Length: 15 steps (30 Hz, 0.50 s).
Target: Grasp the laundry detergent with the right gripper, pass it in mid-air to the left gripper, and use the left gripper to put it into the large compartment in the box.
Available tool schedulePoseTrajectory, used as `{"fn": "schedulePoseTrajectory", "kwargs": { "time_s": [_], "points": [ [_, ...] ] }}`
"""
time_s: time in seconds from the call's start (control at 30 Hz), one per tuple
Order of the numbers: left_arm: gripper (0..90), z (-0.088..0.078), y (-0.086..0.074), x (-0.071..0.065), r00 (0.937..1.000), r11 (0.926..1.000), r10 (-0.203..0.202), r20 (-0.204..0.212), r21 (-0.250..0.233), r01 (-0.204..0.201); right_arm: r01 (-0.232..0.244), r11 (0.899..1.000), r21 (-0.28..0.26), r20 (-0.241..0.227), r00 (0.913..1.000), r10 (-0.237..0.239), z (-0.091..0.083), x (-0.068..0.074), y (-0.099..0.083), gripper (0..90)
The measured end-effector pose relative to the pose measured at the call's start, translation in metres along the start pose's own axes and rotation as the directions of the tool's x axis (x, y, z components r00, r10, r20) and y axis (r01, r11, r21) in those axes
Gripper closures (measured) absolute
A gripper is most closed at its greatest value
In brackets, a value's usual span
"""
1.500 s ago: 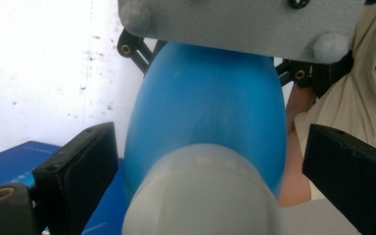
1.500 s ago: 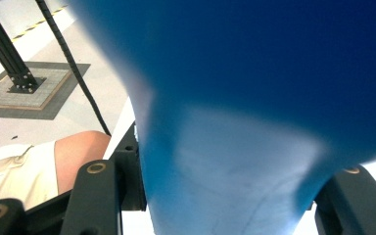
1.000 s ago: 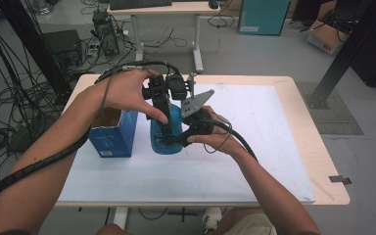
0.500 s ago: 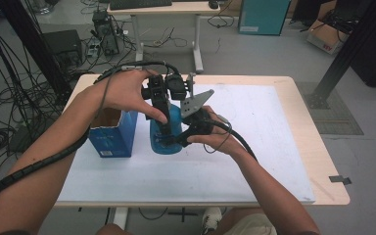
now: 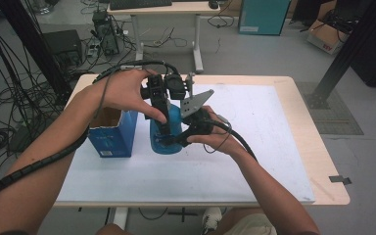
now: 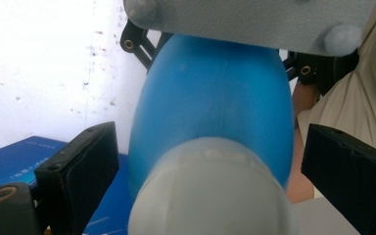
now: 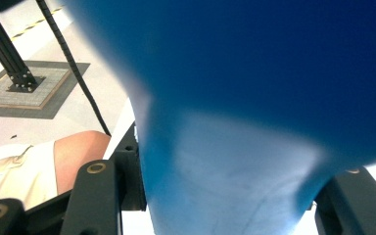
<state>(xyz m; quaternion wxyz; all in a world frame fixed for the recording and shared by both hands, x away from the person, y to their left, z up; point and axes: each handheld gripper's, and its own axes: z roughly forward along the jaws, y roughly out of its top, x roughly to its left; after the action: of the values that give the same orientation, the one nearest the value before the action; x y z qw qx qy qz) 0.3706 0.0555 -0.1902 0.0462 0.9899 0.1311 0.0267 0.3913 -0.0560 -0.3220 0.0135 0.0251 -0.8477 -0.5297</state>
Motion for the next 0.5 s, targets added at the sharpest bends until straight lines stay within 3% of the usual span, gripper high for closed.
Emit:
{"fn": "schedulePoseTrajectory", "kwargs": {
  "time_s": [0.23, 0.5],
  "points": [
    [9.6, -0.0007, 0.0012, 0.0002, 0.9999, 0.9999, 0.010, 0.005, 0.012, -0.010, 0.003, 1.000, 0.001, 0.001, 1.0000, -0.003, -0.0005, 0.0003, 0.0002, 42.2],
    [14.1, -0.0005, 0.0016, -0.0004, 0.9997, 0.9999, 0.014, -0.020, 0.009, -0.014, 0.012, 1.000, 0.001, 0.001, 0.9999, -0.012, -0.0013, -0.0001, 0.0005, 42.2]
  ]
}}
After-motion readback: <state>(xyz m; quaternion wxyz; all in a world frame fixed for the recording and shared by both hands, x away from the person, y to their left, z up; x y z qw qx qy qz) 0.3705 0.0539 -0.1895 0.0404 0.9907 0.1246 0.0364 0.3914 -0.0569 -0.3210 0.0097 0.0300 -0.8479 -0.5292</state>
